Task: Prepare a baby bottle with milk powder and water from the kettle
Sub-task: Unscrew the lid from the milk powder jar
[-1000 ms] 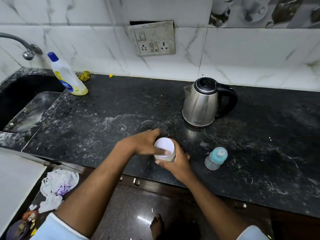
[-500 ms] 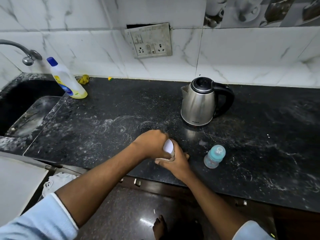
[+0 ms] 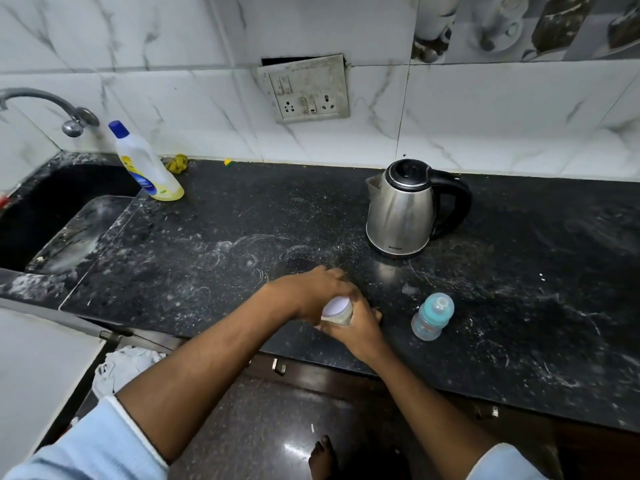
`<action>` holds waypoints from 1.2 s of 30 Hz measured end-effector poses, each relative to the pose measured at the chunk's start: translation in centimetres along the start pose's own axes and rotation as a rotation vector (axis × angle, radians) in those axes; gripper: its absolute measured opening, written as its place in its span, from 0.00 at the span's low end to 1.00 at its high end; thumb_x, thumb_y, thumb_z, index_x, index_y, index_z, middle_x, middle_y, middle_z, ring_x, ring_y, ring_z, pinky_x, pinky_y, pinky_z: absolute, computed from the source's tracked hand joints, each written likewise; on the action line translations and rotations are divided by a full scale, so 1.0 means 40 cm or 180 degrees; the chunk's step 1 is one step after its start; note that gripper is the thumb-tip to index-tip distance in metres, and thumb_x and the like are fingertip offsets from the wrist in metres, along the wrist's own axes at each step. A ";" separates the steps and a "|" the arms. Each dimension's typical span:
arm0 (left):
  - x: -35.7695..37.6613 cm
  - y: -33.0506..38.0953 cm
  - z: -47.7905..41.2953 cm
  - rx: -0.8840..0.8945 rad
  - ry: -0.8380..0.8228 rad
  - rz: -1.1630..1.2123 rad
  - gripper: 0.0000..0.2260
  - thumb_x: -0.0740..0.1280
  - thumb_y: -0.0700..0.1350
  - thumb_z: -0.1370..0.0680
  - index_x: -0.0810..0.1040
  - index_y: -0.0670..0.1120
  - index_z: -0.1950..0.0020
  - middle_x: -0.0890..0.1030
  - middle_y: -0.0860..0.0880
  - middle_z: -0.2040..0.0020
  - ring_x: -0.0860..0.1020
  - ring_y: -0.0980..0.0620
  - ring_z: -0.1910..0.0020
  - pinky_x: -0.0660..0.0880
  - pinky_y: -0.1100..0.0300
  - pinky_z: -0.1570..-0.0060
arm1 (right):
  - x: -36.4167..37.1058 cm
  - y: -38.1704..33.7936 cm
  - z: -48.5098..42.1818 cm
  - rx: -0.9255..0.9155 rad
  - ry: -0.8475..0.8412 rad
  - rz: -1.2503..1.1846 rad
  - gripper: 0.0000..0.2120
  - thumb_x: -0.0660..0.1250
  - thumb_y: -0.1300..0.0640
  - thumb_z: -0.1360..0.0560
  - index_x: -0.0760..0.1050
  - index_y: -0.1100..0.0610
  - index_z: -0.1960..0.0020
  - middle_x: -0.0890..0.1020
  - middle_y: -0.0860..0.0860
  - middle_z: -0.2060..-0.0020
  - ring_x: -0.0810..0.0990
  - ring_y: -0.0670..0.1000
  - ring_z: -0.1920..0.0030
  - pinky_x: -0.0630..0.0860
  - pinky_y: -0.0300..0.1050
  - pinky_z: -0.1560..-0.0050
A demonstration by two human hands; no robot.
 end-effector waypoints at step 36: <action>0.423 -0.284 0.173 -0.2620 0.2482 0.2944 0.62 0.83 0.58 0.32 0.38 0.74 0.18 0.74 0.65 0.38 0.64 0.45 0.26 0.54 0.48 0.37 | -0.017 -0.042 0.017 -0.0130 -0.0062 0.0216 0.45 0.86 0.55 0.35 0.68 0.51 0.24 0.77 0.48 0.30 0.73 0.48 0.29 0.53 0.21 0.36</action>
Point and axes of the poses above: each hand's wrist, its own z-axis away from the middle knuckle, its own x-axis out of the palm, y = z × x, the point moved 8 cm from there along -z, towards the middle knuckle
